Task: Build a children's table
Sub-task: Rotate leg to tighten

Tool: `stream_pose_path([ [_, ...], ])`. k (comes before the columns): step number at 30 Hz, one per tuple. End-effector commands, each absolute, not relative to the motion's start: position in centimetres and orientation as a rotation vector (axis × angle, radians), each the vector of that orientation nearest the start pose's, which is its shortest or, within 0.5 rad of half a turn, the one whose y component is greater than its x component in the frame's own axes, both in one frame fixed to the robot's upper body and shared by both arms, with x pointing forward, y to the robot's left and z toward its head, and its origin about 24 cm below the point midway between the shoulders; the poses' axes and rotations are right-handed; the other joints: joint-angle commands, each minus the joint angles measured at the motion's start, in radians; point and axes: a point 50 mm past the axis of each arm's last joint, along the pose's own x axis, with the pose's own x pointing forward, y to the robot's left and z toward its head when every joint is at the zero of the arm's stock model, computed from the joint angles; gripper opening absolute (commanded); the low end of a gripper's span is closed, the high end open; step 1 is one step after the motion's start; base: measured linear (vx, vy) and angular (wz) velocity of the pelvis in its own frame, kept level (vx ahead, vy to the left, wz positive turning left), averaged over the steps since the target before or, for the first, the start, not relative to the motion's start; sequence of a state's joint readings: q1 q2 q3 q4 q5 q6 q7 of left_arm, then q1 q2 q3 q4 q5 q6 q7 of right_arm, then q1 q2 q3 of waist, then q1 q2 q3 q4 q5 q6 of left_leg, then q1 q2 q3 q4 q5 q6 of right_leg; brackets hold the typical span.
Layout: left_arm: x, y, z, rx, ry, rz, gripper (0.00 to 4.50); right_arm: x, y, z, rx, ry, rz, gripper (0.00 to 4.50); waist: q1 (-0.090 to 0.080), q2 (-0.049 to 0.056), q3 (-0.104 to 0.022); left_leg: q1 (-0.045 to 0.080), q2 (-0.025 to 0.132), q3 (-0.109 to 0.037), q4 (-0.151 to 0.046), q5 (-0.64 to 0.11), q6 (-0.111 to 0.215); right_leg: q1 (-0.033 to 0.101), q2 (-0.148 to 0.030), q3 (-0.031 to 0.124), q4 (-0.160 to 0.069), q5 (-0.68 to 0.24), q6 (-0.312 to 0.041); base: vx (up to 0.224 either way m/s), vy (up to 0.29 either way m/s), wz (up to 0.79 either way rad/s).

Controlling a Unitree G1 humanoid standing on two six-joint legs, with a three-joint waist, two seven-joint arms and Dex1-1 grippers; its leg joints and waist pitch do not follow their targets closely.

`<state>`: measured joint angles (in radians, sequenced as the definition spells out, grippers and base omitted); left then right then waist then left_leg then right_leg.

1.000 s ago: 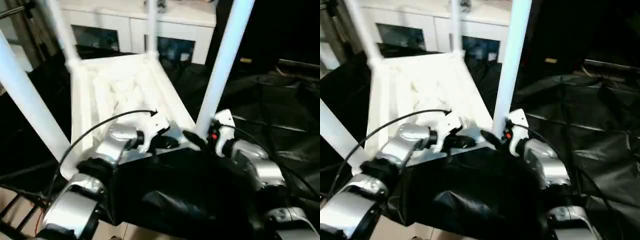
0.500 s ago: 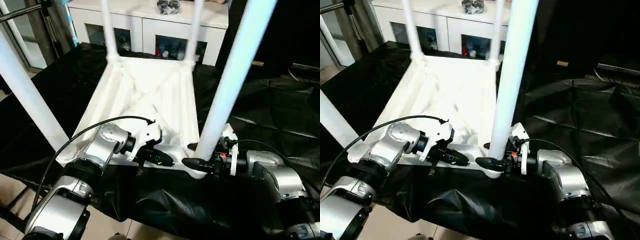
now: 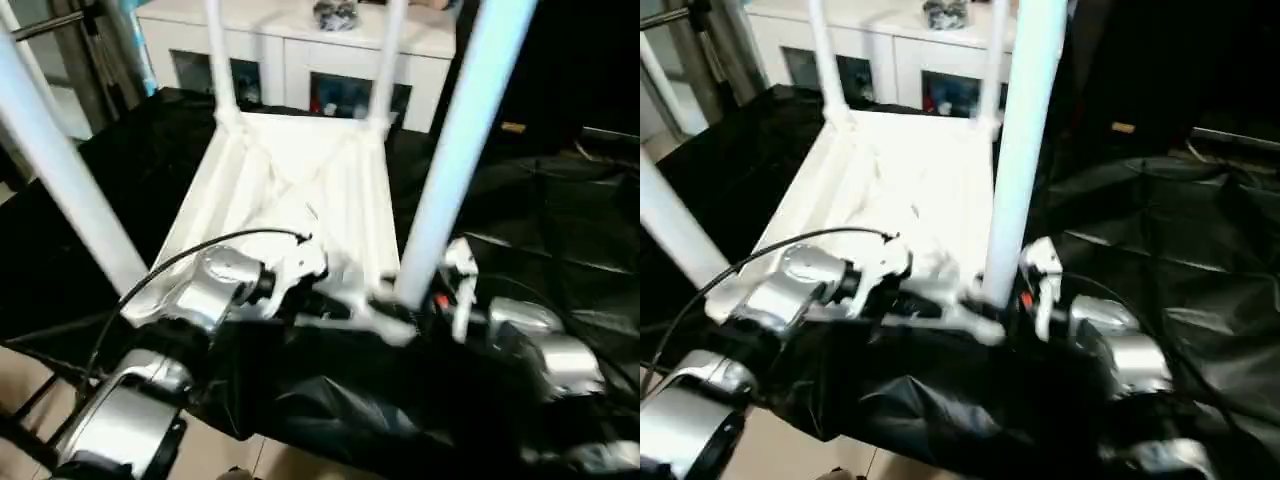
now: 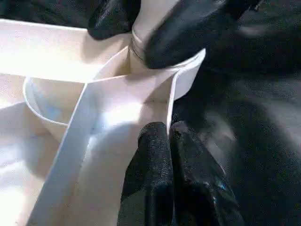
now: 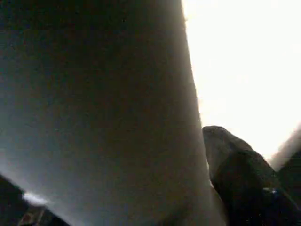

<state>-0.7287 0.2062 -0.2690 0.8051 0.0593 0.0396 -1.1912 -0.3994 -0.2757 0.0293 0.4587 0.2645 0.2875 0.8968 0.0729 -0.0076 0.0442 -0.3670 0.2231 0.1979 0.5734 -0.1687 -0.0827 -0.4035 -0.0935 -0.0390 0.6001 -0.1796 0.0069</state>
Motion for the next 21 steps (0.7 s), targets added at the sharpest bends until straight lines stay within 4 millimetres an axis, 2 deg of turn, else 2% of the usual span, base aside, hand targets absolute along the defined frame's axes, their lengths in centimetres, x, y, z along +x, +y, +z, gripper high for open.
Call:
stream_pose_path([
  [1, 33.9, 6.3, 6.5, 0.336, 0.321, -1.33, 0.0, 31.0, -13.7, 2.1, 0.096, 0.406, 0.808, 2.83, -0.01, -0.007, -0.056, 0.012, 0.001, -0.005, -0.067, -0.274, -0.011, 0.037, -0.036, 0.022, -0.083, -0.318, -0.175, 0.0, 0.0, 0.0],
  [3, 34.1, 5.4, 6.5, 0.326, 0.31, -1.273, 0.0, 32.0, -13.5, 1.6, 0.129, 0.414, 0.632, 2.74, -0.019, -0.008, -0.059, 0.009, -0.002, -0.006, -0.066, -0.259, -0.015, 0.039, -0.035, 0.021, -0.08, -0.306, -0.176, 0.0, 0.0, 0.0],
  [4, 34.2, 5.2, 6.5, 0.324, 0.308, -1.263, 0.0, 32.3, -13.4, 1.5, 0.141, 0.42, 0.59, 2.74, -0.027, -0.005, -0.06, 0.005, -0.003, -0.008, -0.067, -0.251, -0.014, 0.042, -0.034, 0.02, -0.079, -0.293, -0.177, 0.0, 0.0, 0.0],
  [5, 34.2, 4.9, 6.5, 0.323, 0.304, -1.252, 0.0, 32.5, -13.3, 1.4, 0.156, 0.425, 0.543, 2.74, -0.04, -0.008, -0.061, -0.002, -0.005, -0.009, -0.067, -0.246, -0.005, 0.047, -0.031, 0.017, -0.077, -0.274, -0.178, 0.0, 0.0, 0.0],
  [6, 34.2, 4.8, 6.5, 0.323, 0.302, -1.248, 0.0, 32.6, -13.3, 1.4, 0.162, 0.427, 0.525, 2.74, -0.04, -0.008, -0.061, -0.002, -0.005, -0.009, -0.067, -0.246, -0.005, 0.047, -0.031, 0.017, -0.077, -0.274, -0.178, 0.0, 0.0, 0.0],
  [7, 34.3, 4.7, 6.5, 0.325, 0.301, -1.238, 0.0, 32.9, -13.2, 1.2, 0.171, 0.432, 0.484, 2.74, -0.046, -0.008, -0.06, -0.009, -0.007, -0.011, -0.067, -0.24, 0.001, 0.052, -0.032, 0.015, -0.078, -0.278, -0.173, 0.0, 0.0, 0.0],
  [9, 34.3, 4.5, 6.4, 0.327, 0.3, -1.234, 0.0, 33.0, -13.0, 1.1, 0.185, 0.435, 0.468, 2.74, -0.054, -0.008, -0.063, -0.005, -0.007, -0.011, -0.064, -0.238, 0.008, 0.051, -0.032, 0.015, -0.078, -0.26, -0.179, 0.0, 0.0, 0.0],
  [10, 34.3, 4.5, 6.4, 0.327, 0.299, -1.236, 0.0, 33.0, -12.8, 1.2, 0.179, 0.428, 0.481, 2.74, -0.059, -0.008, -0.062, 0.0, -0.006, -0.008, -0.061, -0.251, 0.018, 0.045, -0.031, 0.017, -0.08, -0.249, -0.196, 0.0, 0.0, 0.0],
  [11, 34.2, 4.4, 6.5, 0.326, 0.297, -1.24, 0.0, 32.9, -12.5, 1.2, 0.174, 0.419, 0.503, 2.74, -0.06, -0.007, -0.062, -0.001, -0.007, -0.007, -0.06, -0.255, 0.028, 0.046, -0.031, 0.018, -0.081, -0.25, -0.203, 0.0, 0.0, 0.0],
  [12, 34.2, 4.4, 6.5, 0.325, 0.294, -1.248, 0.0, 32.9, -12.2, 1.3, 0.171, 0.409, 0.534, 3.05, -0.06, -0.007, -0.062, 0.0, -0.006, -0.006, -0.059, -0.253, 0.036, 0.045, -0.031, 0.018, -0.082, -0.242, -0.208, 0.0, 0.0, 0.0],
  [14, 34.2, 4.6, 6.5, 0.327, 0.291, -1.261, 0.0, 32.7, -12.0, 1.5, 0.188, 0.401, 0.578, 3.36, -0.06, -0.007, -0.061, 0.001, -0.005, -0.006, -0.059, -0.249, 0.042, 0.046, -0.031, 0.018, -0.08, -0.232, -0.216, 0.0, 0.0, 0.0],
  [17, 34.1, 5.1, 6.5, 0.331, 0.295, -1.282, 0.0, 32.4, -12.2, 1.9, 0.16, 0.38, 0.667, 3.42, -0.061, -0.006, -0.062, 0.002, -0.002, -0.005, -0.059, -0.251, 0.05, 0.046, -0.029, 0.018, -0.078, -0.211, -0.228, 0.0, 0.0, 0.0],
  [19, 34.0, 5.3, 6.5, 0.331, 0.295, -1.299, 0.0, 32.3, -12.2, 2.0, 0.151, 0.375, 0.698, 3.7, -0.058, -0.003, -0.063, 0.004, -0.002, -0.005, -0.058, -0.243, 0.055, 0.047, -0.029, 0.019, -0.075, -0.183, -0.24, 0.0, 0.0, 0.0],
  [20, 33.6, 5.7, 6.4, 0.327, 0.3, -1.359, 0.0, 31.7, -12.7, 2.5, 0.127, 0.355, 0.797, 3.7, -0.056, -0.004, -0.064, 0.004, -0.001, -0.005, -0.057, -0.232, 0.059, 0.05, -0.029, 0.018, -0.073, -0.154, -0.248, 0.0, 0.0, 0.0],
  [21, 33.5, 5.8, 6.4, 0.327, 0.301, -1.368, 0.0, 31.6, -12.7, 2.6, 0.124, 0.353, 0.812, 3.7, -0.054, -0.005, -0.065, 0.004, -0.001, -0.004, -0.056, -0.226, 0.065, 0.052, -0.028, 0.018, -0.07, -0.131, -0.252, 0.0, 0.0, 0.0],
])
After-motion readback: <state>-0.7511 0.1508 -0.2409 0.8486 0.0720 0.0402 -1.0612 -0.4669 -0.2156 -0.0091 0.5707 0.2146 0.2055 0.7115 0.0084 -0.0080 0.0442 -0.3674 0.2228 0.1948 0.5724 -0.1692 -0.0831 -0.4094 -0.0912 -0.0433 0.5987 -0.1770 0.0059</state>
